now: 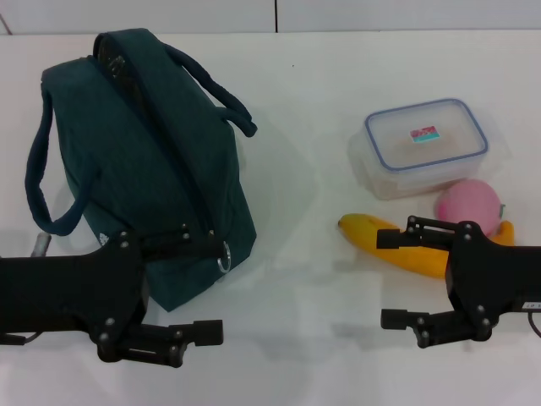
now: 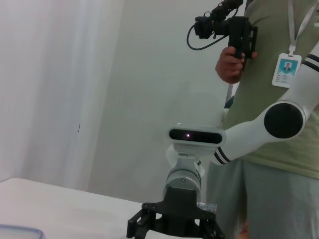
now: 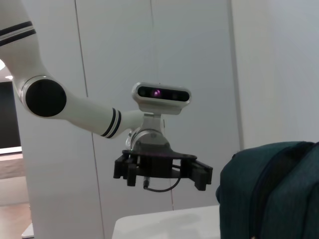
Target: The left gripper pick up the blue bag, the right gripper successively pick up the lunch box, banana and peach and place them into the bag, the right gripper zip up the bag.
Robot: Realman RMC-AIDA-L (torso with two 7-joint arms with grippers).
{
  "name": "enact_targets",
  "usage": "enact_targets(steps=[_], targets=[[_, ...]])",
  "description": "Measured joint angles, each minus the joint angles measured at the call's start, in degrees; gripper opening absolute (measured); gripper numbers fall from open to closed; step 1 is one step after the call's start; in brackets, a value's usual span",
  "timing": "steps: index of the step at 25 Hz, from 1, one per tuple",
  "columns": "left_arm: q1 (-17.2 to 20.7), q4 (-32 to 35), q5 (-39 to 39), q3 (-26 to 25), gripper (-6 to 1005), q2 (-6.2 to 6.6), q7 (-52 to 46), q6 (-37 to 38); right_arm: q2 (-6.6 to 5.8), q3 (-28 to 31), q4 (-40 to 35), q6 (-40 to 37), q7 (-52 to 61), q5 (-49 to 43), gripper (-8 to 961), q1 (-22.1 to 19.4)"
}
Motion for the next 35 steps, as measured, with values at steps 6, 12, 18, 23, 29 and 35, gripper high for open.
enact_targets(steps=[6, 12, 18, 23, 29, 35], targets=[[0.0, 0.0, 0.0, 0.0, 864, 0.04, 0.0, 0.0, 0.0, -0.05, 0.0, 0.11, 0.04, 0.46, 865, 0.02], [0.0, 0.0, 0.0, 0.0, 852, 0.08, 0.0, 0.0, -0.07, -0.05, 0.0, 0.14, 0.07, 0.49, 863, 0.02], [-0.17, 0.51, -0.32, -8.32, 841, 0.14, -5.96, 0.91, -0.1, -0.04, 0.02, 0.68, 0.1, 0.49, 861, 0.02], [-0.09, 0.59, -3.38, -16.84, 832, 0.21, -8.89, 2.23, -0.09, -0.02, 0.15, 1.73, 0.12, 0.49, 861, -0.11], [-2.21, 0.61, -4.32, -28.89, 820, 0.07, -17.35, -0.83, -0.14, 0.23, 1.44, 2.45, -0.17, 1.58, 861, 0.02], [-5.0, 7.58, 0.43, -29.79, 809, 2.14, -29.99, -9.1, -0.23, 0.45, 1.49, 2.89, -0.32, 2.4, 860, -0.47]])
